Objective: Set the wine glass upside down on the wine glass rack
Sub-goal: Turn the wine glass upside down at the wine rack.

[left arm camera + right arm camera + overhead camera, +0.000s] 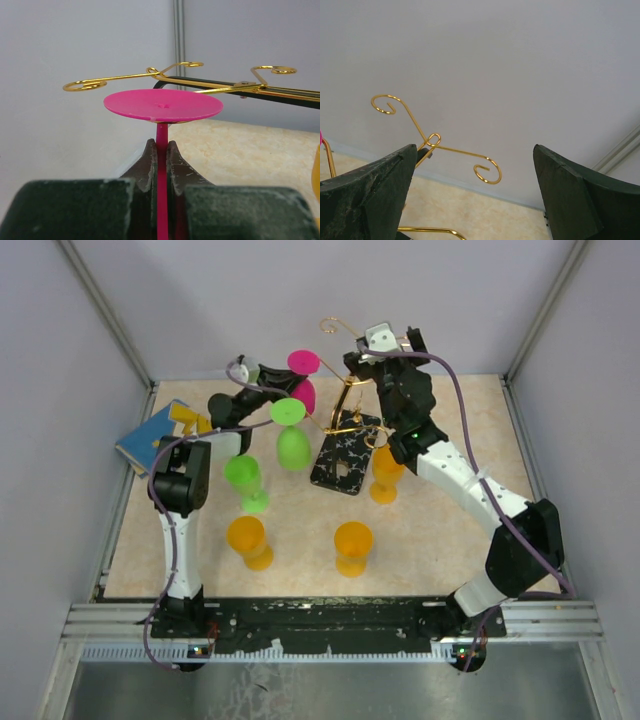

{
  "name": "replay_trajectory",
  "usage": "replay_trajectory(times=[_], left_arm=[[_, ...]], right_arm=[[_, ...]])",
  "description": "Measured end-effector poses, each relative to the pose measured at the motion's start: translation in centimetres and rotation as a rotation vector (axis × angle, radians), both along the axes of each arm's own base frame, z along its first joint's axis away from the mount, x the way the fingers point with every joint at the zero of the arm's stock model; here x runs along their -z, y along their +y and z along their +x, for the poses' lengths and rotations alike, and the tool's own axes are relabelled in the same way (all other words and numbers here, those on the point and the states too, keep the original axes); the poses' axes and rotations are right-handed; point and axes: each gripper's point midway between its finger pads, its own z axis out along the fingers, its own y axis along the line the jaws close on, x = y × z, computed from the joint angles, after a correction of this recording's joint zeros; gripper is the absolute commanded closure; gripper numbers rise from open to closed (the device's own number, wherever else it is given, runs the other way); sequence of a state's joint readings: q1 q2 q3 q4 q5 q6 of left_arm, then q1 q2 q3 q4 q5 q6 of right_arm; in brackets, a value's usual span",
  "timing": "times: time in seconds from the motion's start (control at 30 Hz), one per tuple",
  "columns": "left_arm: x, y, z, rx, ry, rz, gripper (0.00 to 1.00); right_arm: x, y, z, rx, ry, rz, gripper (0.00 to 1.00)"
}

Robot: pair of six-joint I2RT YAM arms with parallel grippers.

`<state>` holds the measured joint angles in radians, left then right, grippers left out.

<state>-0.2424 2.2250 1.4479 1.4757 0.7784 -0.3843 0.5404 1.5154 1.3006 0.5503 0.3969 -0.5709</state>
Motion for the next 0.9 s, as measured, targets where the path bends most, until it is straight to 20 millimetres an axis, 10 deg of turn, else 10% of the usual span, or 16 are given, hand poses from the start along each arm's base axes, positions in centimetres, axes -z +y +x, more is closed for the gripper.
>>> replay_trajectory(times=[0.43, 0.9], left_arm=[[-0.3, -1.3, -2.2, 0.133, -0.039, 0.064, 0.96], [-0.6, -2.3, -2.8, 0.165, -0.063, 0.086, 0.52]], right_arm=[[0.5, 0.1, 0.1, -0.003, 0.017, -0.003, 0.01], [0.6, 0.1, 0.1, -0.007, 0.021, 0.011, 0.01]])
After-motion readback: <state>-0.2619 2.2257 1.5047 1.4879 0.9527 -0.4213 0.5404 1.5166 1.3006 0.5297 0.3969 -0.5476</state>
